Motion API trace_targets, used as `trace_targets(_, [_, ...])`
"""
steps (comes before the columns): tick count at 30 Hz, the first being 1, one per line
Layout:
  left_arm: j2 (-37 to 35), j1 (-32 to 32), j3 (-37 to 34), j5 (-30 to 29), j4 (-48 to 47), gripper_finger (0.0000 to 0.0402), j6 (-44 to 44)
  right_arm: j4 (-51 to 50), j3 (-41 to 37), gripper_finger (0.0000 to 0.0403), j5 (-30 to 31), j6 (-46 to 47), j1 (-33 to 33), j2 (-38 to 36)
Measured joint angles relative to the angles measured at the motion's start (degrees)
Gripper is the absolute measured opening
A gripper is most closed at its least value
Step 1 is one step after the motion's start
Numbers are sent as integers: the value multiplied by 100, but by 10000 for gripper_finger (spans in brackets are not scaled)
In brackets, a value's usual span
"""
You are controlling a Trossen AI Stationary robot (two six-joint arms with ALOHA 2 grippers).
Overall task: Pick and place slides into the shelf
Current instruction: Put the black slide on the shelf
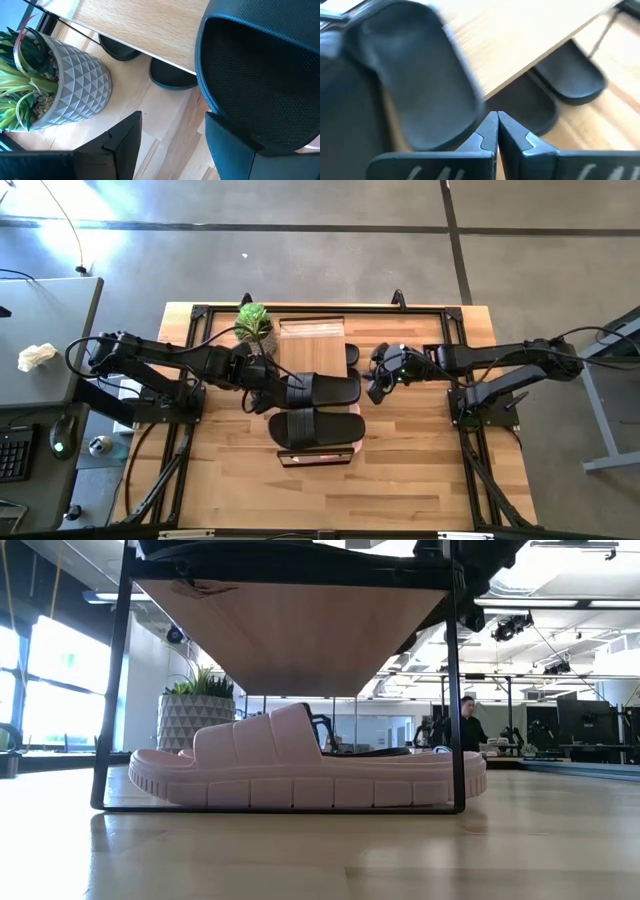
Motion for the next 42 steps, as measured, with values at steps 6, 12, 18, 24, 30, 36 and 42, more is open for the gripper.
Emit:
trace_targets(6, [0, 0, 0, 3, 8, 200, -2, 52, -2, 0, 20, 18, -30, 328])
trace_targets(12, [-2, 0, 0, 5, 7, 200, -4, 360, -4, 0, -25, 6, 15, 582])
trace_targets(18, [-2, 0, 0, 17, 16, 200, -16, 360, -4, 0, -51, 26, 16, 582])
trace_targets(24, [-2, 0, 0, 155, 87, 200, -16, 322, -4, 0, -129, 111, 25, 577])
trace_targets(30, [-2, 0, 0, 343, 140, 200, -13, 311, -4, 0, -159, 113, 51, 571])
trace_targets(36, [-2, 0, 0, 483, 142, 200, 1, 307, -4, 0, -181, 113, 49, 571])
trace_targets(42, [-2, 0, 0, 496, 140, 200, 0, 299, -4, 0, -156, 117, 49, 571])
